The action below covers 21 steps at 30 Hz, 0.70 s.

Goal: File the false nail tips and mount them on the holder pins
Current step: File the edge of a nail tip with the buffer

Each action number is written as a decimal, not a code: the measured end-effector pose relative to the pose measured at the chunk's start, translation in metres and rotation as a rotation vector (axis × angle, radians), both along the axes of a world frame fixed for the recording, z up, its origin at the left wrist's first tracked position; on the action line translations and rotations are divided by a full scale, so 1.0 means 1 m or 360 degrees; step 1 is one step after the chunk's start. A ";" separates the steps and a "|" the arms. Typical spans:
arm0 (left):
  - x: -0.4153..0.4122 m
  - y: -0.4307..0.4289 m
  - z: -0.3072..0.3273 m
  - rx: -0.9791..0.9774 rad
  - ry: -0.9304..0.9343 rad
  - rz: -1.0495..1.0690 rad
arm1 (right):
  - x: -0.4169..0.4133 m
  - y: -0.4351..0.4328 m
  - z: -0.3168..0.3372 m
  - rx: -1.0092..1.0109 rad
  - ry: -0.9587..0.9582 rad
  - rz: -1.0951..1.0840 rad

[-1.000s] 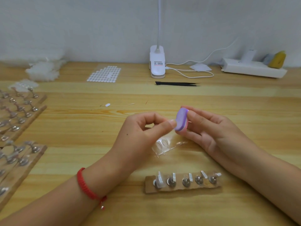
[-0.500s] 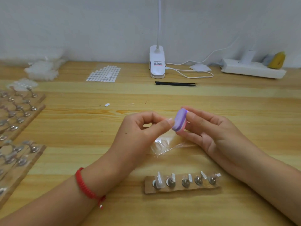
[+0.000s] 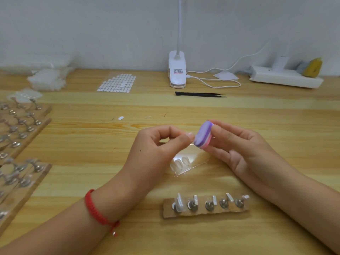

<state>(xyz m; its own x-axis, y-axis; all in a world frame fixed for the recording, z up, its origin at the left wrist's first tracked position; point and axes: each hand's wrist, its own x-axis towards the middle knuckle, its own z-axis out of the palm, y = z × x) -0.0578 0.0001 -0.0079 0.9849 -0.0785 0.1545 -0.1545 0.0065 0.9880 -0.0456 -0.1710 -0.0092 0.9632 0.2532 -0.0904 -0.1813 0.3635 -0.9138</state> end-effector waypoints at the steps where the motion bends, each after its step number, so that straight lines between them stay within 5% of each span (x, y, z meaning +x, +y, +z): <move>1: 0.001 0.001 0.000 -0.0006 -0.0002 0.0017 | 0.000 0.001 0.000 -0.0014 -0.0015 0.0000; 17: 0.001 0.002 -0.001 -0.0035 -0.0010 0.0041 | -0.003 0.003 -0.001 0.0010 -0.0044 -0.0109; 21: 0.001 0.002 -0.001 -0.0040 -0.0018 0.0020 | -0.006 0.006 -0.002 -0.0207 -0.0165 0.0020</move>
<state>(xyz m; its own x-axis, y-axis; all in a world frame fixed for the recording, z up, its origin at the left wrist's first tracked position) -0.0570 0.0024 -0.0092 0.9839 -0.0619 0.1677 -0.1661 0.0296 0.9857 -0.0517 -0.1648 -0.0107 0.9659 0.2577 -0.0236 -0.0875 0.2393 -0.9670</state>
